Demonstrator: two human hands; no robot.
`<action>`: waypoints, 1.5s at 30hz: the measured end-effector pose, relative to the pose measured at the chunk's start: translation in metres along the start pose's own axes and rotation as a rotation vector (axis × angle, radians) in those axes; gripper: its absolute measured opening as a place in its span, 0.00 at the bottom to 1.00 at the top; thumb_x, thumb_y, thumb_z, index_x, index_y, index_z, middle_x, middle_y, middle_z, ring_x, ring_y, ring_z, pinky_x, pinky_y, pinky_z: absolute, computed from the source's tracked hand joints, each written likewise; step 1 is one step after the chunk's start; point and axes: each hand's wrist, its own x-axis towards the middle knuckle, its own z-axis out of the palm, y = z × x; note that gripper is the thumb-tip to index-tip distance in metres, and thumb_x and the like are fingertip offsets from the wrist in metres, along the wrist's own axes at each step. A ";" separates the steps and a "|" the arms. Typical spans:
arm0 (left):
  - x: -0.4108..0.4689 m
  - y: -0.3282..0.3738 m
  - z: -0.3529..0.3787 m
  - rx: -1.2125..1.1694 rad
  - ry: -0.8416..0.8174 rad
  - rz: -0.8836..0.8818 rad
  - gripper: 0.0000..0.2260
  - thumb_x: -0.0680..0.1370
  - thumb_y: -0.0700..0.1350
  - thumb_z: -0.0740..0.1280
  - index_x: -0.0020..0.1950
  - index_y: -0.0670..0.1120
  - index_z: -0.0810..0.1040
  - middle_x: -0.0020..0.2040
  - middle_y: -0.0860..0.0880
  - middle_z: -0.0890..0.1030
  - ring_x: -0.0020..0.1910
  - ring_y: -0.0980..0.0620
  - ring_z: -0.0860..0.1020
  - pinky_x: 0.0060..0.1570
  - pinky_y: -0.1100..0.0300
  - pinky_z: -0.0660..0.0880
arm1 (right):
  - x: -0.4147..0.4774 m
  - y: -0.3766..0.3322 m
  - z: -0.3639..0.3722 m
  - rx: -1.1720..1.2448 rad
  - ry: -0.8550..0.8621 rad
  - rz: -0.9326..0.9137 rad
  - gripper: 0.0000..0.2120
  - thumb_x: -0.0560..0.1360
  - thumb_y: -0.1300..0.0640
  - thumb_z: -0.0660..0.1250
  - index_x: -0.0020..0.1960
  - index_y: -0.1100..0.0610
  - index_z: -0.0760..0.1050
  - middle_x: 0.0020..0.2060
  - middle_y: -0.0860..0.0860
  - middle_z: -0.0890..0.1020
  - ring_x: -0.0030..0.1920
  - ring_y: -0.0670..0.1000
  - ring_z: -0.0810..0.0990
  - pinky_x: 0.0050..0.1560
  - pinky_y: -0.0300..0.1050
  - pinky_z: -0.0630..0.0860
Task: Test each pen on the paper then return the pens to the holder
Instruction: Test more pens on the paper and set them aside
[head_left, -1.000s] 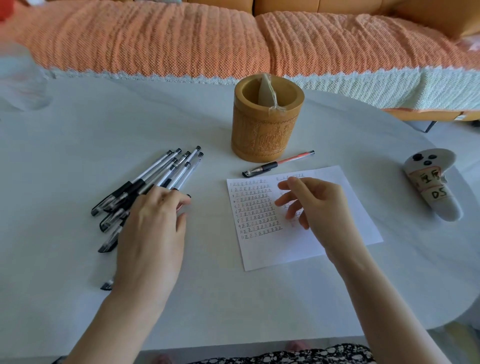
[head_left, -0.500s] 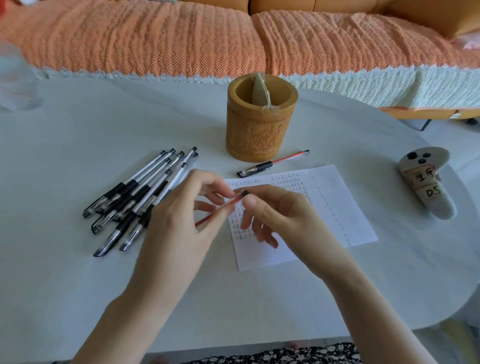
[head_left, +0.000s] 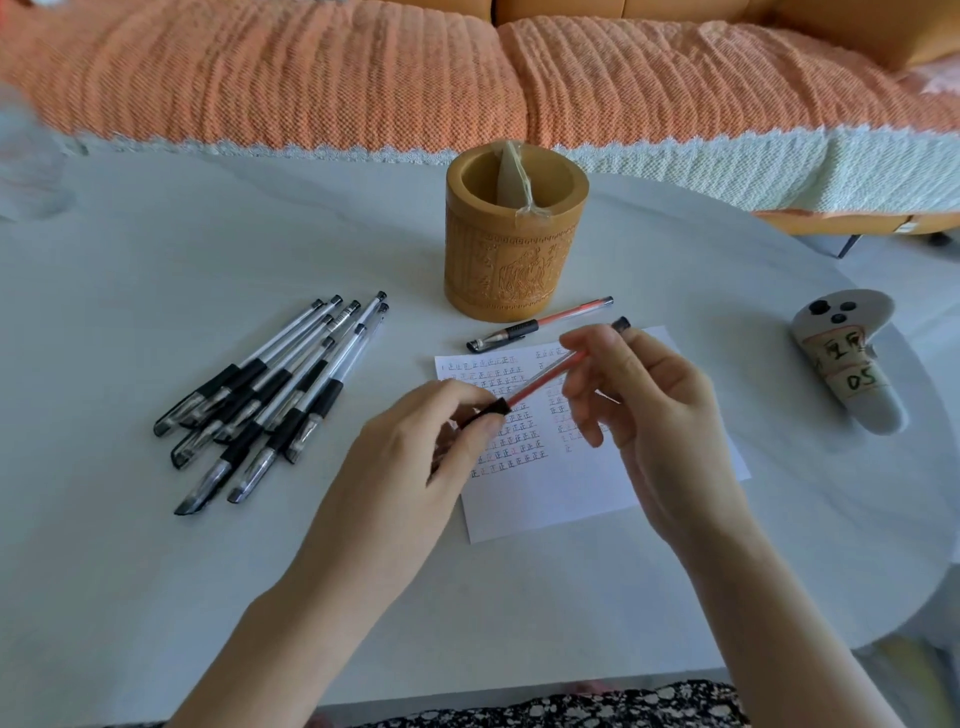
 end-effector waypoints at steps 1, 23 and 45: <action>0.001 0.002 0.001 -0.008 -0.017 -0.009 0.06 0.77 0.48 0.64 0.48 0.49 0.78 0.39 0.57 0.78 0.38 0.61 0.76 0.35 0.70 0.69 | 0.000 0.000 0.000 -0.007 0.000 -0.006 0.12 0.73 0.52 0.63 0.44 0.60 0.79 0.29 0.52 0.78 0.28 0.50 0.73 0.26 0.38 0.67; 0.004 0.012 0.014 -0.354 -0.144 -0.187 0.10 0.75 0.56 0.63 0.43 0.51 0.80 0.25 0.52 0.60 0.26 0.53 0.57 0.26 0.61 0.52 | -0.003 -0.003 -0.017 0.072 -0.007 0.004 0.11 0.75 0.52 0.63 0.44 0.60 0.75 0.28 0.50 0.74 0.27 0.49 0.68 0.26 0.37 0.66; -0.002 0.007 0.026 0.310 -0.226 -0.132 0.19 0.69 0.65 0.65 0.57 0.62 0.68 0.34 0.57 0.74 0.43 0.61 0.78 0.42 0.61 0.74 | 0.002 0.011 -0.032 -0.371 0.208 0.088 0.16 0.70 0.48 0.73 0.32 0.59 0.76 0.25 0.54 0.81 0.27 0.50 0.74 0.27 0.38 0.63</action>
